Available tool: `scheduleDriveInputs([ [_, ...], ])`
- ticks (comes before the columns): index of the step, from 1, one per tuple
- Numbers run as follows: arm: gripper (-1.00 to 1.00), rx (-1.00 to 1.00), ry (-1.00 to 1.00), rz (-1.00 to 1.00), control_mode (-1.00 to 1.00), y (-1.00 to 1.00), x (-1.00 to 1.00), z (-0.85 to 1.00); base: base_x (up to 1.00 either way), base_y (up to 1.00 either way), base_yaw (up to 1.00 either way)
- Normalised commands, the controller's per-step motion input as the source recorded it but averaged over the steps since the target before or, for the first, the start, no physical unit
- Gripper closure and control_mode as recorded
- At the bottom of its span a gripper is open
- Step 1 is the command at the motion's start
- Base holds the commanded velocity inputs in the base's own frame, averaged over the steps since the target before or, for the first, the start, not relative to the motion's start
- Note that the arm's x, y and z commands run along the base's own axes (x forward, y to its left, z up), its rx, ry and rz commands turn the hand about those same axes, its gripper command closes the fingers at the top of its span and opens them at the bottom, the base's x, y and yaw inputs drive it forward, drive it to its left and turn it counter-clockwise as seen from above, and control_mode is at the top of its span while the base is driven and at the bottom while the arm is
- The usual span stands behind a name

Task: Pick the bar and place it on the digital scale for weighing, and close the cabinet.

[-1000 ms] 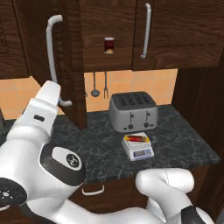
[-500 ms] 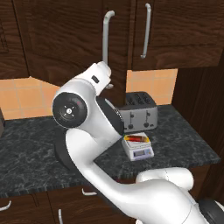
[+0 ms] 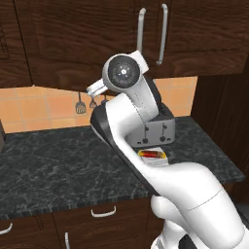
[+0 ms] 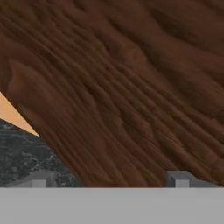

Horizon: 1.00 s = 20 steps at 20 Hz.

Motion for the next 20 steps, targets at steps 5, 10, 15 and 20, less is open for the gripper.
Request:
scheduleDriveInputs([
  [5, -1.0, 0.17, 0.0, 0.0, -1.0, -0.32, 1.0, 0.0, 0.0, 0.0, 0.0],
  [10, -1.0, 0.17, 0.0, 0.0, -1.0, -0.3, 1.0, 0.0, 0.0, 0.0, 0.0],
  [15, -1.0, 0.09, 0.0, 0.0, -1.0, -0.26, 1.0, -0.01, 0.0, 0.0, 0.0],
  [20, -1.0, 0.03, 0.0, 0.0, -1.0, -0.17, 1.0, -0.1, 0.0, 0.0, 0.0],
])
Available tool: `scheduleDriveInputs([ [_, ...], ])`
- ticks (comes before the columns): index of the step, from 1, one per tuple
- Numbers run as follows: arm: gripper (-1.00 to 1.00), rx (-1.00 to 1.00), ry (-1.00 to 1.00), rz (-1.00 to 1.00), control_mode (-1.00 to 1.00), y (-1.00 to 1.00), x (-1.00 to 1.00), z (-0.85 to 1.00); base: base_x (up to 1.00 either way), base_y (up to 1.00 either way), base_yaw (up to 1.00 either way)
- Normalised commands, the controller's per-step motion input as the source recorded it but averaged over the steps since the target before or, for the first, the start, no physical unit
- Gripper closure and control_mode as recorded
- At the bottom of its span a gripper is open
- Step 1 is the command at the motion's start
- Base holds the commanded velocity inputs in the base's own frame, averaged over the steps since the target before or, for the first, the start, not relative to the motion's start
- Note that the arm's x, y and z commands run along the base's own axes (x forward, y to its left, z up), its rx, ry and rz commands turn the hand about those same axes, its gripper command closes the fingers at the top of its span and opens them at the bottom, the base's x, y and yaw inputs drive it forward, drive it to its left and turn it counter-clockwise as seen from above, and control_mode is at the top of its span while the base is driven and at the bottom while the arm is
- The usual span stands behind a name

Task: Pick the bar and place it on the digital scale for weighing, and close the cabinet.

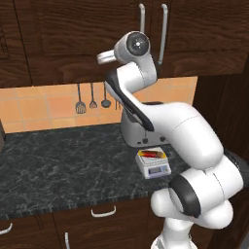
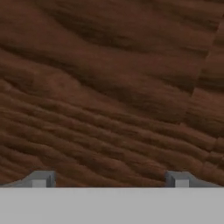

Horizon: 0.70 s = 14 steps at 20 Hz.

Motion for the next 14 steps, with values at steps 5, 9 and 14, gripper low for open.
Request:
scheduleDriveInputs([
  [5, -1.0, 0.03, 0.0, 0.0, -1.0, -0.15, 1.0, -0.2, 0.0, 0.0, 0.0],
  [9, -1.0, 0.02, -0.03, 0.0, -1.0, -0.3, 0.88, -0.31, 0.0, 0.0, 0.0],
  [14, -1.0, 0.06, -0.39, 0.0, -1.0, -0.79, 0.12, -0.86, 0.0, 0.0, 0.0],
])
